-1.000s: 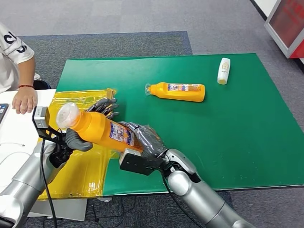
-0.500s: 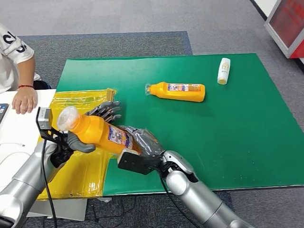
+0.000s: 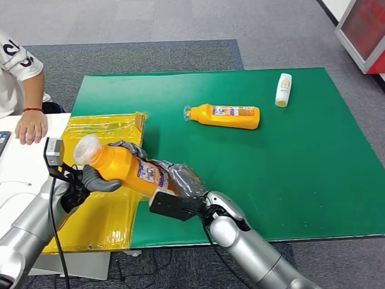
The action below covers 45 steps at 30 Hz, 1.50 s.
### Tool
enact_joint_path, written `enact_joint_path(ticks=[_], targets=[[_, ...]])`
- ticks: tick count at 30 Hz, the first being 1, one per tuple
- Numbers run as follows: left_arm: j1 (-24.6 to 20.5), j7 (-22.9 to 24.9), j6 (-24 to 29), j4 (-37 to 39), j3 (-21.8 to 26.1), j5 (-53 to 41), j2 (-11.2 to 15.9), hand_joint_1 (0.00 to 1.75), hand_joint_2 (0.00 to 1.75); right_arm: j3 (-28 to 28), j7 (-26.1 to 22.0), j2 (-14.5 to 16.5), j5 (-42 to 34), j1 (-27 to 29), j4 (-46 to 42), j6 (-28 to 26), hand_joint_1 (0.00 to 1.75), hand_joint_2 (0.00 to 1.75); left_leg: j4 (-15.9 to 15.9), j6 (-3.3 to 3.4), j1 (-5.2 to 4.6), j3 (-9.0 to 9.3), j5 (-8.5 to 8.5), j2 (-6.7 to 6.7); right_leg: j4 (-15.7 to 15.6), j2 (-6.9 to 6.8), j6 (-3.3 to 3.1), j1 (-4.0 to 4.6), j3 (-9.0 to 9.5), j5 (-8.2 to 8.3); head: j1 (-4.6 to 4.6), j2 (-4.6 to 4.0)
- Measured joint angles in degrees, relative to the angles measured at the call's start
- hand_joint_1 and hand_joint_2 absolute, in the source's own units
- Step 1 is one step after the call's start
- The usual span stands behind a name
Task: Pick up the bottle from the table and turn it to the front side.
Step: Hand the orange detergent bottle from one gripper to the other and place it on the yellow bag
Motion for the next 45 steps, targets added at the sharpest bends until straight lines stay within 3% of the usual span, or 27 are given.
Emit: enact_joint_path(ticks=[9, 11, 13, 15, 28, 45], targets=[[1.07, -0.54, 2.08, -0.7, 0.12, -0.16, 0.0, 1.75, 1.75, -0.24, -0.25, 0.07, 0.33, 0.83, -0.23, -1.16, 1.75, 1.75, 0.0, 0.0, 0.0, -0.01, 0.0, 0.0, 0.0, 0.0, 0.0, 0.0, 0.0, 0.0, 0.01, -0.01], [1.61, -0.61, 2.64, -1.31, 0.43, -0.18, -0.01, 1.75, 1.75, -0.49, -0.4, 0.12, 0.43, 1.14, -0.48, -1.54, 1.62, 1.75, 0.0, 0.0, 0.0, -0.01, 0.0, 0.0, 0.0, 0.0, 0.0, 0.0, 0.0, 0.0, 0.0, 0.0], [2.39, -0.65, 3.34, -2.24, 1.03, -0.43, -0.03, 1.75, 1.75, -0.91, -0.65, 0.19, 0.44, 1.56, -0.86, -1.78, 0.76, 1.75, 0.0, 0.0, 0.0, -0.01, 0.0, 0.0, 0.0, 0.0, 0.0, 0.0, 0.0, 0.0, -0.01, 0.0], [3.17, -0.71, 4.16, -3.16, 1.65, -0.99, -0.05, 1.75, 1.75, -1.44, -0.99, 0.27, -0.12, 2.06, -1.24, -1.91, 0.02, 1.75, 0.0, 0.0, 0.0, -0.01, 0.0, 0.0, 0.0, 0.0, 0.0, 0.0, 0.0, 0.0, 0.0, 0.0], [9.69, -2.93, 7.31, -8.59, 4.67, -6.76, 2.11, 1.75, 1.75, -8.91, -3.64, 0.31, -11.41, 2.74, -2.38, 2.01, 0.0, 1.75, 0.0, 0.0, 0.0, -0.03, 0.0, 0.02, -0.01, 0.01, -0.01, 0.0, -0.05, -0.01, 0.01, 0.0], [10.04, -1.79, 11.45, -10.44, 4.28, -14.21, 3.8, 1.75, 1.75, -12.48, -3.63, 0.31, -13.35, 2.77, -1.74, 2.9, 0.0, 1.75, 0.0, -0.01, 0.0, -0.03, 0.0, 0.02, -0.01, 0.01, -0.01, 0.0, -0.08, 0.0, 0.01, 0.0]])
